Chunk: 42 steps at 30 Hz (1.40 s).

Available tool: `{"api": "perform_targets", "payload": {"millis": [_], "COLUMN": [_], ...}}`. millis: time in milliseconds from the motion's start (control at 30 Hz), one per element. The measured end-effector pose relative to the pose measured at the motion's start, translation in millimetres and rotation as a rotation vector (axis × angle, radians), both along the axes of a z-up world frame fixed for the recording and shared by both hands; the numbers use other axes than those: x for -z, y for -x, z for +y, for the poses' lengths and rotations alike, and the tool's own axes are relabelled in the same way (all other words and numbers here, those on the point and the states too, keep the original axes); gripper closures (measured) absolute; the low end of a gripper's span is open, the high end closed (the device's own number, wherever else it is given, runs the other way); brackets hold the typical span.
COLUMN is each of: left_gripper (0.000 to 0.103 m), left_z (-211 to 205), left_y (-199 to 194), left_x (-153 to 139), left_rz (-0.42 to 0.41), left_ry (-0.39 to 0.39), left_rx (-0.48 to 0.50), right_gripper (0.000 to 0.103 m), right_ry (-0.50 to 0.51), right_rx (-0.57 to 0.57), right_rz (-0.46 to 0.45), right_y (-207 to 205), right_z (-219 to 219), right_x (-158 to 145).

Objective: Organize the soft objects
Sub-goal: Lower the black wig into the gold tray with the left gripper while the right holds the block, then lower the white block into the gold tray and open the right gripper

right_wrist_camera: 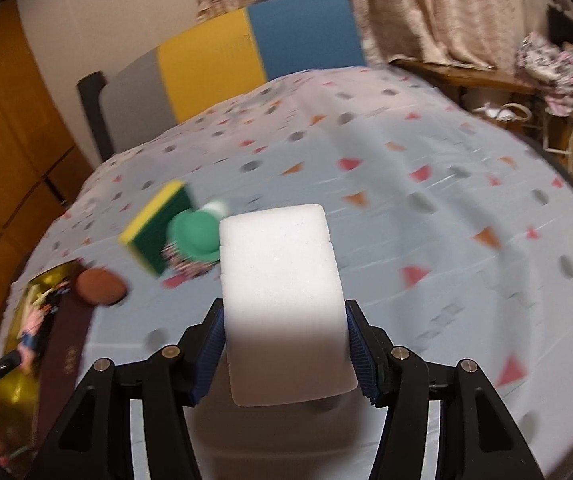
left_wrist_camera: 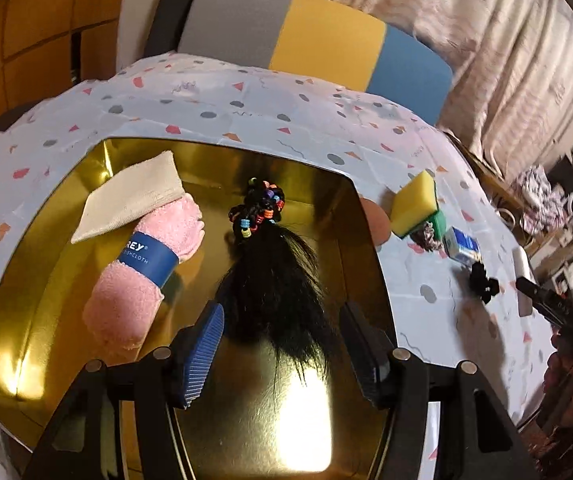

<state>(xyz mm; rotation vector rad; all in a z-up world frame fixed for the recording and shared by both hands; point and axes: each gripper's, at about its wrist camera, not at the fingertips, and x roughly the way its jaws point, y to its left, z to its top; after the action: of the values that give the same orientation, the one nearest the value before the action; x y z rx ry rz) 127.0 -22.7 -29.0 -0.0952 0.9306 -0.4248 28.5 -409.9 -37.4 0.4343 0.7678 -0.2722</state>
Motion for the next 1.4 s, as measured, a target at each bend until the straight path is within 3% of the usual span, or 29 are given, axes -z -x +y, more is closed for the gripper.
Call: {"api": "perform_targets", "payload": {"millis": [300,667,900,1100,1167,1233,1400], "left_gripper": [0.042,0.042,0.042,0.042,0.042,0.042,0.042], "left_z": [18.8,41.1,51.4,60.3,62.0,63.0,63.7], "left_y": [25.3,28.9,26.8,21.2,20.1,19.8,21.3], "left_x": [-3.9,3.0,5.8,8.4,9.6,9.8,8.2], "left_rz": [-0.018,0.021,0.037,0.050,0.057,0.060,0.056], "left_ry": [-0.001,-0.002,0.005,0.001,0.005,0.008,0.010], "left_rx": [0.007,-0.016,-0.034,-0.070,-0.074,-0.077,-0.080], "right_gripper": [0.045,0.045,0.044,0.042,0.037,0.018,0.016], "right_ry": [-0.135,-0.092,-0.052,0.069,0.102,0.155,0.232], "right_rx": [-0.228,-0.421,-0.424,-0.384,-0.381,-0.365,-0.341], "right_rz": [-0.013,-0.023,0.016,0.040,0.049,0.061,0.044], "right_y": [-35.1,-95.8,-130.9,-153.0,-160.2,-166.1,-168.3], "right_z": [104.6,210.1,244.2,261.4,267.0,271.5,275.1], "right_x": [-3.0,-24.9,-19.2,-15.6,-14.0,-11.7,-15.1]}}
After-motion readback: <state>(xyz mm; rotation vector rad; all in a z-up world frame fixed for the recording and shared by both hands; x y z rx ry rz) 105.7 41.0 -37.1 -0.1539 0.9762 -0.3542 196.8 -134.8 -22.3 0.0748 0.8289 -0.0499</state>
